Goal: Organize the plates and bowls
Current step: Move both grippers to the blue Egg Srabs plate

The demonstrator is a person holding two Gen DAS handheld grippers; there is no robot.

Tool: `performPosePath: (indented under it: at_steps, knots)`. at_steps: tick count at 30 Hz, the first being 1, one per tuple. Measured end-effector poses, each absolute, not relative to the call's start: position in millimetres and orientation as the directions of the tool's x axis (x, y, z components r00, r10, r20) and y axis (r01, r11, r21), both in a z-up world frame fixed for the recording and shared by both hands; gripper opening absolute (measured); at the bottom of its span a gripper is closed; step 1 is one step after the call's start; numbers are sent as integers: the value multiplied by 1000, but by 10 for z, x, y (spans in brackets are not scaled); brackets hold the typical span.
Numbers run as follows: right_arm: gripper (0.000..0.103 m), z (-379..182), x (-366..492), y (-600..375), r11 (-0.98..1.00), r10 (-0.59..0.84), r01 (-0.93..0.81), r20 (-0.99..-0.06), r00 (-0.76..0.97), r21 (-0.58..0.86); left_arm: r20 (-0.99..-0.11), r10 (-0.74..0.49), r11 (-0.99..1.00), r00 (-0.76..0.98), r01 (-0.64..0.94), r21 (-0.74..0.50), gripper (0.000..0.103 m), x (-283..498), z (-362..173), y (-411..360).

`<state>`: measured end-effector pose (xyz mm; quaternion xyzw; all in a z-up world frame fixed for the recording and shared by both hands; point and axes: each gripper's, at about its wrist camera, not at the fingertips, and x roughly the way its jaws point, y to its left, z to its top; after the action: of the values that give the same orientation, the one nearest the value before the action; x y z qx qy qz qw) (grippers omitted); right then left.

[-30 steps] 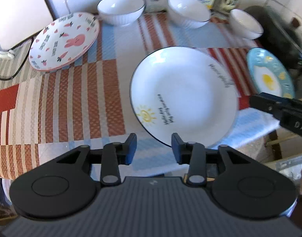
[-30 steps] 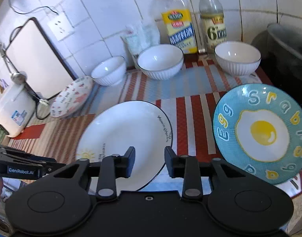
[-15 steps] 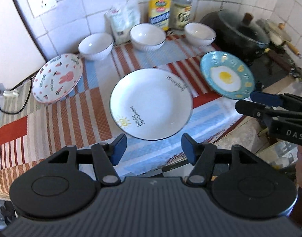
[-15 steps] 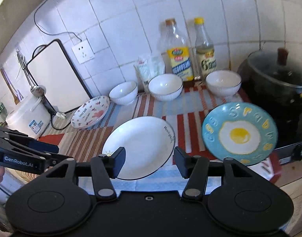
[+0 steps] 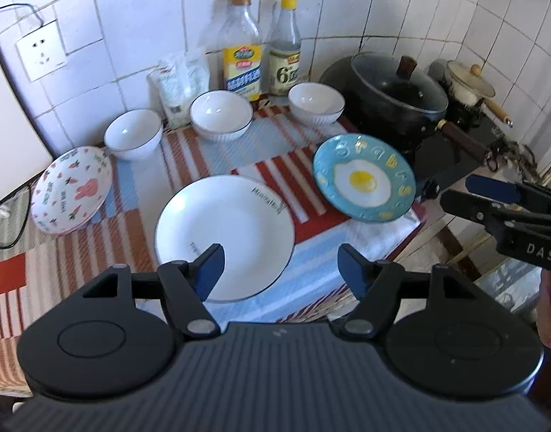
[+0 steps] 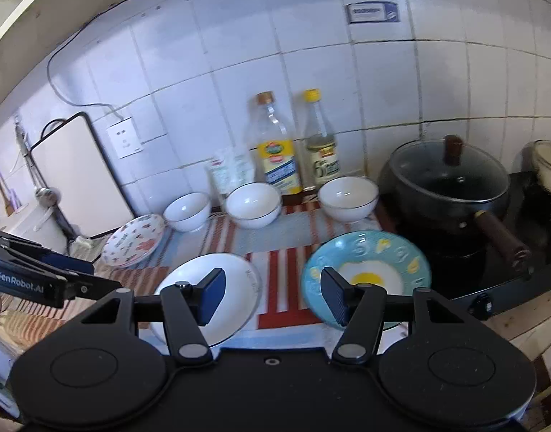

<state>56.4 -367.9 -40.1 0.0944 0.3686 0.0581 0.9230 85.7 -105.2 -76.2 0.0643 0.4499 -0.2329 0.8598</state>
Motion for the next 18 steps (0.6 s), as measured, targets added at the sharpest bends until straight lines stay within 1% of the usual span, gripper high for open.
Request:
performPosePath:
  at_steps: [4, 10, 18]
  knots:
    - [64, -442, 603, -3922, 981, 151, -28, -672, 725, 191, -791, -357, 883, 497, 456, -111, 73, 977, -792, -1303]
    - [64, -640, 738, -4296, 985, 150, -46, -700, 698, 166, -787, -361, 893, 500, 429, -136, 73, 1169, -920, -1763]
    - [64, -906, 935, -4646, 983, 180, -99, -696, 695, 154, -783, -343, 914, 518, 375, -152, 74, 1329, -1197, -2192]
